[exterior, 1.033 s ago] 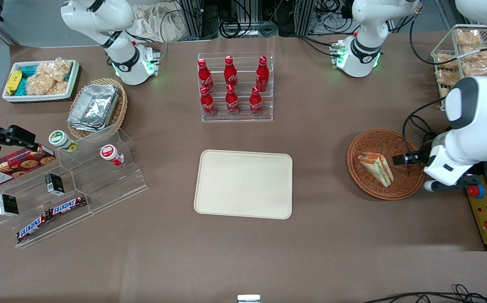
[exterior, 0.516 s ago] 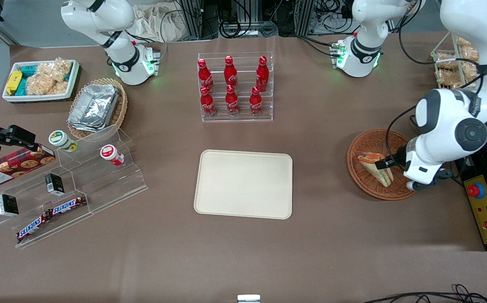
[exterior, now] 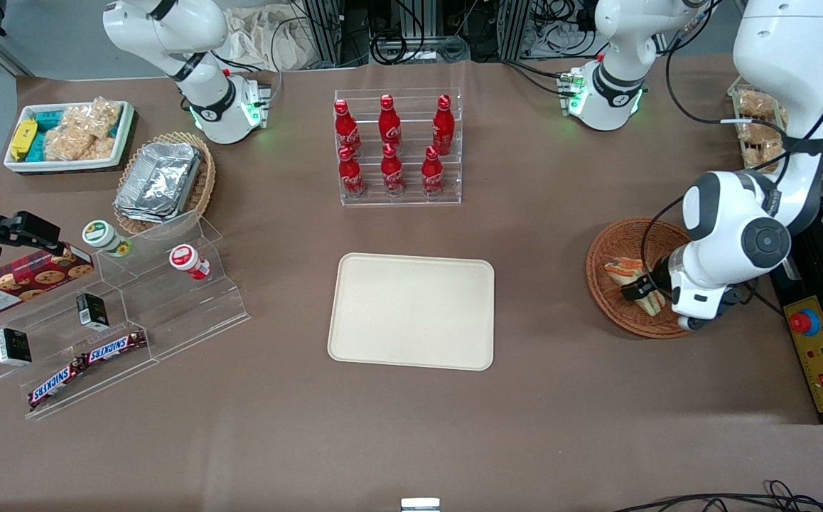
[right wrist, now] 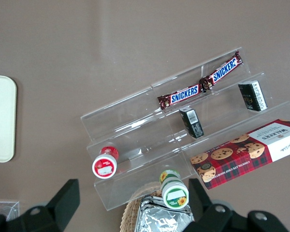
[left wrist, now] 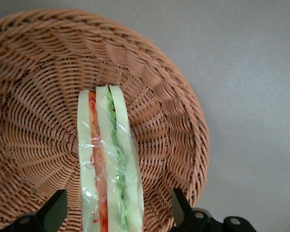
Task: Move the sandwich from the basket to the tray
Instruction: 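Lower the open left gripper onto the wrapped sandwich and close it, then lift the sandwich out of the basket with the left gripper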
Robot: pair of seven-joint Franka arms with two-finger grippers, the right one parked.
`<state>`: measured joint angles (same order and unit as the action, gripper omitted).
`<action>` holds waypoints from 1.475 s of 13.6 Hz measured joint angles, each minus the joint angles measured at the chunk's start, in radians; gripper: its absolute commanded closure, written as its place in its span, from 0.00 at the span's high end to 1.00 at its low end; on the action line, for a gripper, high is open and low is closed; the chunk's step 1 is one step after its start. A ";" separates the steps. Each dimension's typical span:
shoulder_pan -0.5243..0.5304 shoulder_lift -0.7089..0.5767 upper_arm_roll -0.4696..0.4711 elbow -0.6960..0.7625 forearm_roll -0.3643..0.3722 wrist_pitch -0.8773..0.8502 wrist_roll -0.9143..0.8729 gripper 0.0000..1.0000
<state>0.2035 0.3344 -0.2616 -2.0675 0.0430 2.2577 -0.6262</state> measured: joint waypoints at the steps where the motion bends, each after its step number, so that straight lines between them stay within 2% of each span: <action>1: 0.000 0.009 0.001 -0.001 0.000 0.000 -0.001 0.83; 2: 0.001 0.016 0.001 -0.003 0.000 0.000 -0.002 0.71; 4: 0.002 0.023 0.002 -0.006 0.000 0.000 -0.003 0.37; 6: 0.002 0.023 0.002 -0.006 0.000 0.000 -0.003 0.10; 7: 0.002 0.021 0.002 -0.006 0.001 -0.002 -0.003 0.00; 10: 0.002 -0.009 0.002 0.009 0.001 -0.074 -0.003 0.00; 13: 0.002 -0.098 -0.008 0.076 0.000 -0.225 -0.003 0.00; 16: 0.001 -0.160 -0.036 0.222 0.000 -0.400 -0.002 0.00; 20: 0.000 -0.171 -0.076 0.436 -0.003 -0.570 0.048 0.00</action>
<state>0.2034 0.1635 -0.3375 -1.6316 0.0404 1.6874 -0.5780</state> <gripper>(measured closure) 0.846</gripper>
